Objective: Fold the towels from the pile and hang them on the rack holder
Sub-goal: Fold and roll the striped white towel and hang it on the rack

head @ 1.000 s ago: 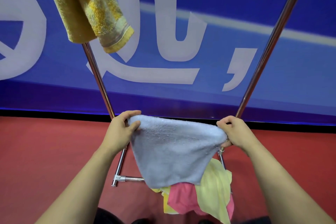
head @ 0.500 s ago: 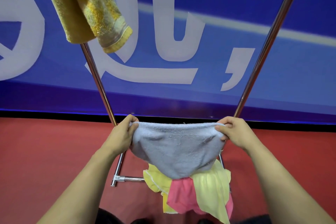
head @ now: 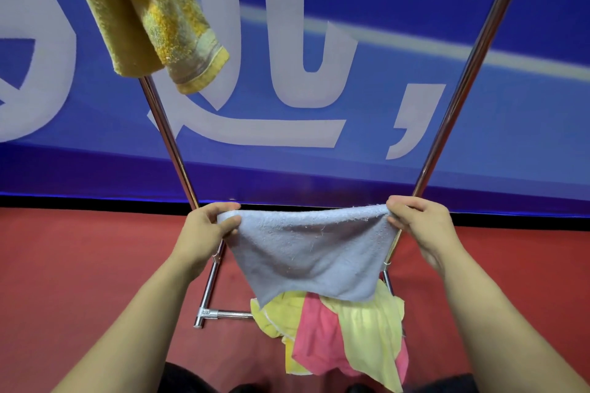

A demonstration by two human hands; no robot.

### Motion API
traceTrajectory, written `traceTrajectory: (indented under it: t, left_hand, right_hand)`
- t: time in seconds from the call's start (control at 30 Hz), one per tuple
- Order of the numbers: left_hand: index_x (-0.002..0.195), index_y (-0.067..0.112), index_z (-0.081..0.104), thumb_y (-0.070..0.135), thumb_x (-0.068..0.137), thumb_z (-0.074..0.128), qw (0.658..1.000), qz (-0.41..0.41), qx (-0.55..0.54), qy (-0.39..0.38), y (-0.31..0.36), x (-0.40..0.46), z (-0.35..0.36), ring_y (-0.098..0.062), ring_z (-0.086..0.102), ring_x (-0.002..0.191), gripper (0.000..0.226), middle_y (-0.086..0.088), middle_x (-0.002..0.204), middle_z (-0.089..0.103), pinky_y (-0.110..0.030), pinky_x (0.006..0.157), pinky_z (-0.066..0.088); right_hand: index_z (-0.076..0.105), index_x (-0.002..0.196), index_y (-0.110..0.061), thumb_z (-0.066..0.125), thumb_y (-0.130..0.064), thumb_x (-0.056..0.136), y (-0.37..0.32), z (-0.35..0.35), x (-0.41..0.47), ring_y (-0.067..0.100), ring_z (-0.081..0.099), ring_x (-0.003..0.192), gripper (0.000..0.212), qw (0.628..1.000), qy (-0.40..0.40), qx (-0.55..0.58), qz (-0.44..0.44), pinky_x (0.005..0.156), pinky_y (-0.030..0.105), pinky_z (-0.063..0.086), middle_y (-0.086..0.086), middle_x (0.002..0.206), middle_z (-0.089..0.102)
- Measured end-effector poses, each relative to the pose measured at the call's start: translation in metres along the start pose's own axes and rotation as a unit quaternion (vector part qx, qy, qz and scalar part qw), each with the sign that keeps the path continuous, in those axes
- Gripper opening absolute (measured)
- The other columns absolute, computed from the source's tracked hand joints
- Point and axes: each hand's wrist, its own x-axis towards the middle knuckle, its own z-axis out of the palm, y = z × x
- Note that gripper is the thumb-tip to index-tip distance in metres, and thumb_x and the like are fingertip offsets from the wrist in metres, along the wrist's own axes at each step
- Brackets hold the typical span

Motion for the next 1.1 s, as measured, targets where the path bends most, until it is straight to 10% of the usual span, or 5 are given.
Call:
traceTrajectory:
  t: [0.27, 0.53, 0.87, 1.1]
  left_hand:
    - [0.102, 0.025, 0.071, 0.027, 0.098, 0.063, 0.947, 0.045, 0.316, -0.023, -0.001, 0.001, 0.003, -0.020, 0.067, 0.089, 0.010, 0.004, 0.101, 0.073, -0.033, 0.079, 0.050]
    - [0.109, 0.013, 0.069, 0.012, 0.092, 0.076, 0.998, -0.015, 0.052, -0.037, 0.000, -0.002, 0.006, -0.017, 0.062, 0.064, 0.019, -0.012, 0.083, 0.067, -0.037, 0.071, 0.052]
    - [0.091, 0.012, 0.068, 0.015, 0.096, 0.067, 0.930, 0.028, 0.348, -0.119, -0.006, 0.000, 0.001, -0.010, 0.056, 0.064, 0.006, 0.007, 0.069, 0.062, -0.022, 0.061, 0.043]
    - [0.091, 0.010, 0.064, 0.017, 0.097, 0.067, 0.957, 0.026, 0.272, -0.094, -0.007, 0.001, 0.000, -0.019, 0.055, 0.061, 0.010, -0.003, 0.066, 0.063, -0.030, 0.063, 0.045]
  right_hand:
    - [0.080, 0.097, -0.019, 0.087, -0.011, 0.076, 0.000, -0.004, 0.001, 0.009, 0.073, 0.082, 0.024, 0.994, 0.015, -0.092, -0.052, 0.084, 0.026, 0.054, 0.002, 0.088, 0.079]
    - [0.078, 0.106, -0.016, 0.085, -0.008, 0.078, 0.002, -0.008, 0.002, 0.016, 0.073, 0.092, 0.030, 0.991, 0.022, -0.121, -0.056, 0.090, 0.031, 0.056, 0.004, 0.094, 0.078]
    - [0.076, 0.111, -0.017, 0.084, -0.014, 0.079, 0.003, -0.009, 0.003, 0.019, 0.068, 0.093, 0.033, 0.958, 0.022, -0.271, -0.086, 0.079, 0.027, 0.049, 0.002, 0.098, 0.072]
    - [0.077, 0.110, -0.015, 0.083, -0.019, 0.081, 0.007, -0.012, 0.008, 0.018, 0.067, 0.100, 0.029, 0.941, 0.020, -0.322, -0.100, 0.086, 0.030, 0.049, -0.002, 0.100, 0.071]
